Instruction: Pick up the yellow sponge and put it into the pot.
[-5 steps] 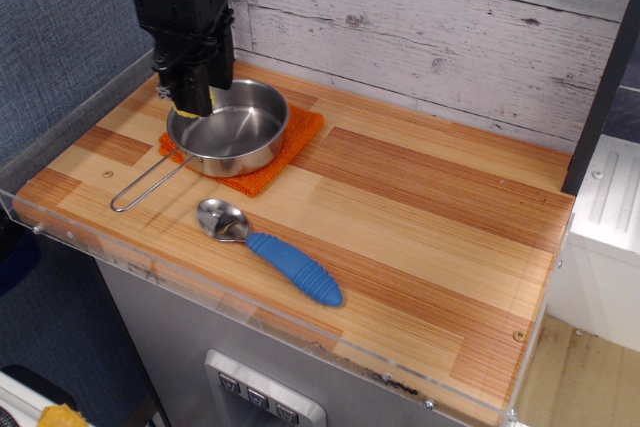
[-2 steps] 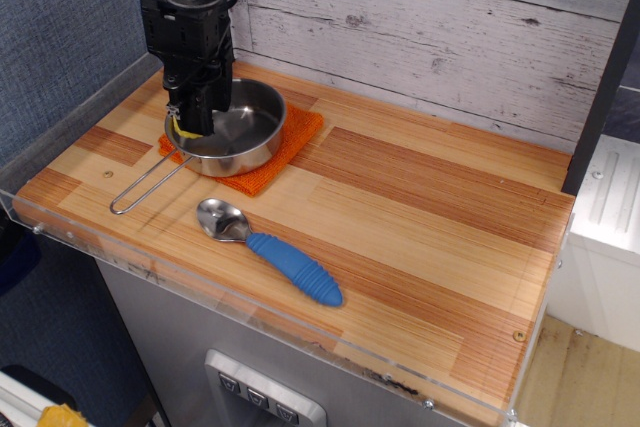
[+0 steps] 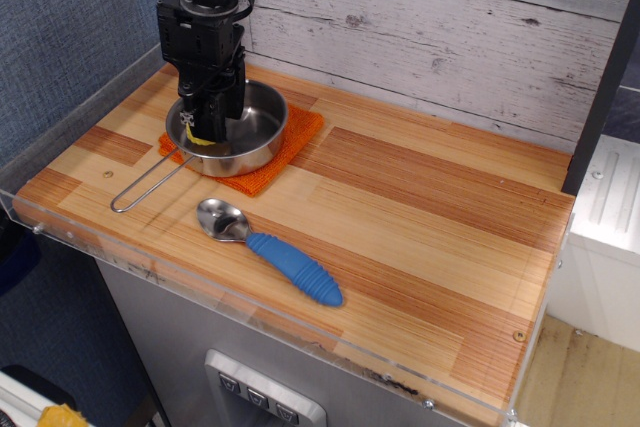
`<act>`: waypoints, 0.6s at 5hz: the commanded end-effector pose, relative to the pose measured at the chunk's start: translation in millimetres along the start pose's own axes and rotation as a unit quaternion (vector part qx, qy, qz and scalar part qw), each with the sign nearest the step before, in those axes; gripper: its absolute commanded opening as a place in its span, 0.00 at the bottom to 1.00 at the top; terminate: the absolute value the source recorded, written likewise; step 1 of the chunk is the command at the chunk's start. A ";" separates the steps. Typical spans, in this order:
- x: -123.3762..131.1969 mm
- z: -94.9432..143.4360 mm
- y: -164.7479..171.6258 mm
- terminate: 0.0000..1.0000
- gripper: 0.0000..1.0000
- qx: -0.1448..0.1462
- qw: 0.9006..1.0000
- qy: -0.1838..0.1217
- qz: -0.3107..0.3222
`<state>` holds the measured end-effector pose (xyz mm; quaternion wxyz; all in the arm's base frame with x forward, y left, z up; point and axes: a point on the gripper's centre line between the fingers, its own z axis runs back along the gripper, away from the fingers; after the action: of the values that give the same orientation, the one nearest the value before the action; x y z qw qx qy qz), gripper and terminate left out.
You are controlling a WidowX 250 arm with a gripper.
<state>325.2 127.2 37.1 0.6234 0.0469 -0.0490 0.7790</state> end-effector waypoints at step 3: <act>-13.4 18.8 5.0 0.00 1.00 0.002 1.000 -0.006 0.001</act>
<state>322.8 112.3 39.6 0.6217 0.0656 -0.0316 0.7798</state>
